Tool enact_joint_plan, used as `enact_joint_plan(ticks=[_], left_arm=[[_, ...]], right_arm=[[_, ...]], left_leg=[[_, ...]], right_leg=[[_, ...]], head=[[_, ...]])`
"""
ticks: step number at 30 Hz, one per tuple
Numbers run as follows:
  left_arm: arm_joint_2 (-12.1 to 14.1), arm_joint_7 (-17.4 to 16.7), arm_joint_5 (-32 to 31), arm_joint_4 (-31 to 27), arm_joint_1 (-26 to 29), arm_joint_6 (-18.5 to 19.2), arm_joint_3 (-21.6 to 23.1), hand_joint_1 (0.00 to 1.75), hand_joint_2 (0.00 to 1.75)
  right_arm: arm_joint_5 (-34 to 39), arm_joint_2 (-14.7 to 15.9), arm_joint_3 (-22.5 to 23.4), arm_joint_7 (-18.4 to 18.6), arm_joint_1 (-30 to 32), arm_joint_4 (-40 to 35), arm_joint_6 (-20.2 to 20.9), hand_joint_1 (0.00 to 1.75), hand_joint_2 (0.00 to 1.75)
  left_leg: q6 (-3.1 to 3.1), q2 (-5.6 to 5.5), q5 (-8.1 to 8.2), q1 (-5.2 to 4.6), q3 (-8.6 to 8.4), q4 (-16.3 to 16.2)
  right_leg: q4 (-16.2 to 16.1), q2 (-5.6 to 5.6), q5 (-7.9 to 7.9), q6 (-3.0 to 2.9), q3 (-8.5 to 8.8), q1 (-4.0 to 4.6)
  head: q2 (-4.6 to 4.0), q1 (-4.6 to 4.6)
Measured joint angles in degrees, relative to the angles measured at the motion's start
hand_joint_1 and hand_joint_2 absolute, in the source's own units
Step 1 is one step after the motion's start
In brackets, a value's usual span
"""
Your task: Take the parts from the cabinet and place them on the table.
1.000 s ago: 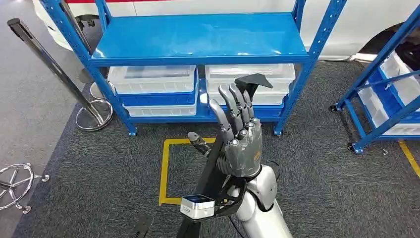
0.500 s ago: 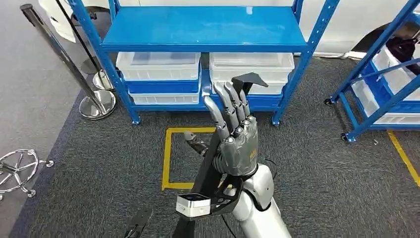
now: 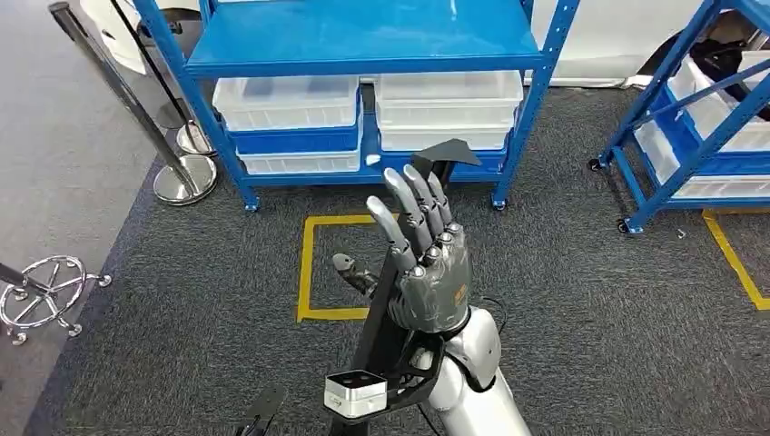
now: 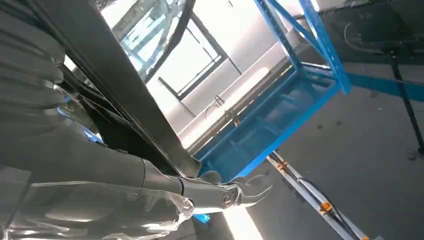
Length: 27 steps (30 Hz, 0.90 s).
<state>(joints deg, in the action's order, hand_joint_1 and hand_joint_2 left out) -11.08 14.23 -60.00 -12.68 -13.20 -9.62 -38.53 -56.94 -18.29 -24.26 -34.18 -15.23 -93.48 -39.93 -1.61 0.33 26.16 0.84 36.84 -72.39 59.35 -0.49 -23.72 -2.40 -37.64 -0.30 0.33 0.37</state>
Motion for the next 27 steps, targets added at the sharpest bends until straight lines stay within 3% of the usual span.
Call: enact_joint_plan(ticks=[1,2,3,4,6,7,11,12,13,14,15,16,17,18,20,21,23,24,26,27], left_arm=[[0.0,0.0,0.2,0.0,0.0,-0.1,0.0,0.00,1.75],[0.3,0.0,0.4,0.0,-0.2,-0.3,0.0,0.00,1.75],[0.3,0.0,0.4,0.0,-0.3,-0.4,-0.1,0.00,1.75],[0.3,0.0,0.4,0.0,-0.3,-0.4,-0.1,0.00,1.75],[0.3,-0.1,0.4,0.0,-0.1,-0.4,-0.2,0.00,1.75],[0.2,-0.2,0.4,0.0,0.1,-0.4,-0.2,0.00,1.75],[0.2,-0.2,0.4,0.0,0.0,-0.4,-0.2,0.00,1.75],[0.2,-0.2,0.4,0.0,0.1,-0.4,-0.2,0.00,1.75],[0.2,-0.2,0.4,0.0,0.0,-0.4,-0.2,0.00,1.75],[0.2,-0.3,0.4,0.0,-0.1,-0.4,-0.2,0.00,1.75],[0.2,0.0,0.8,0.0,0.1,-0.4,-0.3,0.00,1.75],[0.2,0.2,1.2,0.0,0.1,-0.4,-0.3,0.00,1.75],[0.2,0.2,1.2,0.0,0.1,-0.4,-0.4,0.00,1.75],[0.2,0.2,1.2,0.0,0.1,-0.4,-0.4,0.00,1.75],[0.2,0.1,1.2,0.0,0.1,-0.4,-0.5,0.00,1.75],[0.2,0.2,1.2,0.0,0.2,-0.4,-0.5,0.00,1.75],[0.2,0.2,1.2,0.0,0.3,-0.6,-0.7,0.00,1.75],[0.2,0.2,1.2,0.0,0.4,-0.6,-0.8,0.00,1.75],[0.2,0.2,1.2,0.0,0.7,-0.9,-0.9,0.00,1.75],[0.2,0.5,1.2,0.0,0.7,-1.2,-0.9,0.00,1.75]], right_arm=[[-0.1,0.0,0.0,0.0,0.0,0.0,0.0,0.00,1.75],[-0.2,0.0,0.0,0.0,0.0,0.0,0.0,0.00,1.75],[-0.2,0.0,0.0,0.0,0.0,0.0,0.0,0.00,1.75],[-0.2,0.0,0.0,0.0,0.0,0.0,0.0,0.00,1.75],[-0.3,0.0,0.0,0.0,0.0,0.1,0.0,0.00,1.75],[-0.3,0.1,0.0,0.0,0.0,0.2,0.0,0.00,1.75],[-0.3,0.2,0.0,0.0,0.0,0.2,0.0,0.00,1.75],[-0.3,0.2,0.0,0.0,0.0,0.2,0.0,0.00,1.75],[-0.2,0.2,0.0,0.0,0.0,0.2,0.0,0.00,1.75],[-0.2,0.2,0.0,0.0,0.0,0.2,0.0,0.00,1.75],[0.6,0.2,0.0,0.3,0.0,0.6,0.0,0.00,1.75],[0.8,0.2,0.0,0.5,0.0,0.8,0.0,0.00,1.75],[1.0,0.2,0.0,0.5,-0.1,0.9,0.0,0.00,1.75],[1.2,0.2,0.0,0.6,-0.1,1.0,0.0,0.00,1.75],[1.3,0.0,-0.2,0.6,-0.2,1.1,0.0,0.00,1.75],[1.5,0.0,-0.2,0.6,-0.3,1.2,0.0,0.00,1.75],[1.7,0.0,-0.2,0.6,-0.4,1.4,0.0,0.00,1.75],[1.6,0.0,-0.2,0.6,-0.4,1.6,0.0,0.00,1.75],[1.4,0.0,-0.2,0.6,-0.5,1.7,0.0,0.00,1.75],[1.2,0.0,-0.2,0.6,-0.5,1.7,0.0,0.00,1.75]], left_leg=[[0.54,-0.09,-0.06,-0.22,-4.00,5.0],[1.32,-0.21,2.73,-0.52,-8.94,11.2],[1.49,-0.18,4.54,-0.82,-12.13,16.9],[1.30,-0.19,4.85,-0.97,-12.18,17.4],[1.94,-0.21,3.64,-1.32,-11.45,17.5],[2.52,0.10,2.22,-0.43,-11.26,18.6],[2.45,0.52,1.92,-0.69,-10.76,18.4],[2.56,0.46,1.72,-0.74,-10.64,18.4],[3.11,0.33,1.11,-0.71,-10.05,18.5],[3.57,0.40,0.51,-0.72,-9.03,18.2],[3.36,0.51,-1.72,-0.87,-4.48,16.7],[3.20,0.60,-2.59,-0.84,-2.41,15.8],[3.04,0.61,-3.13,-0.81,-1.08,15.3],[2.76,0.58,-3.62,-0.76,0.13,14.6],[2.11,0.44,-4.27,-0.93,1.52,13.5],[1.73,0.46,-5.04,-0.87,1.67,13.6],[1.00,0.46,-6.47,-0.62,1.94,14.2],[0.67,0.21,-6.85,-0.52,2.35,14.3],[0.00,-0.02,-0.49,-0.25,3.68,10.9],[-0.32,0.00,3.49,-0.09,4.42,6.7]], right_leg=[[0.0,0.07,0.76,0.14,-0.71,0.05],[0.1,0.02,1.30,0.39,-0.97,0.00],[0.1,-0.09,1.79,0.70,-1.06,0.06],[-0.2,-0.39,2.55,1.02,-1.06,-0.14],[-1.0,-0.46,3.97,1.71,-1.06,-0.36],[-0.8,-0.17,3.75,2.05,-1.61,-0.21],[-0.6,0.05,2.81,2.15,-1.81,-0.23],[-0.4,0.07,2.24,2.21,-2.03,-0.17],[1.0,0.22,-0.35,2.28,-2.60,-0.17],[3.8,0.31,-3.90,2.33,-3.39,-0.23],[16.9,0.37,-8.98,2.75,-5.22,-0.41],[17.5,0.36,-5.15,2.82,-3.84,-0.52],[15.8,0.36,-2.89,2.83,-1.81,-0.59],[12.1,0.35,-2.38,2.73,1.57,-0.65],[0.6,0.39,-8.14,2.41,9.48,-0.20],[-0.6,0.41,-9.04,2.33,9.77,-0.07],[-0.6,0.45,-7.86,1.82,8.93,0.30],[-1.2,0.23,-6.89,1.20,8.27,-0.25],[-1.1,-0.03,-5.36,0.28,6.87,-0.35],[-1.1,-0.09,-4.60,0.17,5.90,-0.30]], head=[[0.00,0.00],[0.00,0.00],[0.00,0.00],[0.00,0.02],[0.00,0.00],[0.00,0.02],[0.00,0.00],[0.00,0.04],[0.00,0.09],[0.00,0.07],[0.00,0.07],[0.00,0.07],[0.00,0.07],[0.00,0.07],[0.00,0.04],[0.00,0.00],[0.00,0.00],[0.00,0.04],[0.00,0.00],[0.00,-0.02]])
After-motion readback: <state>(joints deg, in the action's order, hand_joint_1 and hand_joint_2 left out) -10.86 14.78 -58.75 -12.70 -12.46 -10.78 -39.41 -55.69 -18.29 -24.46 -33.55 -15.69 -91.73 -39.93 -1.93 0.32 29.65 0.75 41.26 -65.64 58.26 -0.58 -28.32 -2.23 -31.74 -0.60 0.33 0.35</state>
